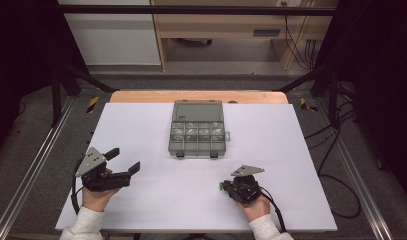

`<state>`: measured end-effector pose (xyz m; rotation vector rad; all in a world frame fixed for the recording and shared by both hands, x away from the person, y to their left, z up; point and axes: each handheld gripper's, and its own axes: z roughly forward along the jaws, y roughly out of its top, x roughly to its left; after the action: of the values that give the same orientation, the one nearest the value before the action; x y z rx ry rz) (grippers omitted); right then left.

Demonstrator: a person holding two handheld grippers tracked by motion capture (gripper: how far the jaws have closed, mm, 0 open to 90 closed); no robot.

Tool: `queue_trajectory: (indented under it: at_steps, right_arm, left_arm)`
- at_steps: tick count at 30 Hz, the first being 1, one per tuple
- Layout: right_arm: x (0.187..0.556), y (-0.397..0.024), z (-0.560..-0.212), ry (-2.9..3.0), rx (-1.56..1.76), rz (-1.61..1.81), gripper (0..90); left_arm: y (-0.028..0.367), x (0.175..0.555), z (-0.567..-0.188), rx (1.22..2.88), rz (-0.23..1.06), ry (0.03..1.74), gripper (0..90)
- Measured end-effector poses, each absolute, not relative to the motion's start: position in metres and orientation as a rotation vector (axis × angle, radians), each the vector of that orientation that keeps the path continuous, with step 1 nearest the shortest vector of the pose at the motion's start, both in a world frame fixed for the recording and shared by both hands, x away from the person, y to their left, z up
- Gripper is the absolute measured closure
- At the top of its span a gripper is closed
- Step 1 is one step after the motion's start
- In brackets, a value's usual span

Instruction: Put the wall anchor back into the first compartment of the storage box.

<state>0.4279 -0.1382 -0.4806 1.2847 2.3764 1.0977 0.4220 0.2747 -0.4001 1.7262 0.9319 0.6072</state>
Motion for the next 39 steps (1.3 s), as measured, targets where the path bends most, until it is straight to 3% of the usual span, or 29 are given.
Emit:
queue_trajectory:
  at_steps: [11, 39]
  right_arm:
    - [0.431, -0.144, -0.476, 2.359, 1.331, 1.162, 84.5]
    - [0.456, -0.151, -0.417, 2.120, 1.247, 1.357, 84.6]
  left_arm:
    - [0.275, 0.422, -0.400, 1.724, 0.607, 0.931, 10.0]
    - [0.274, 0.423, -0.402, 1.741, 0.606, 0.929, 9.9]
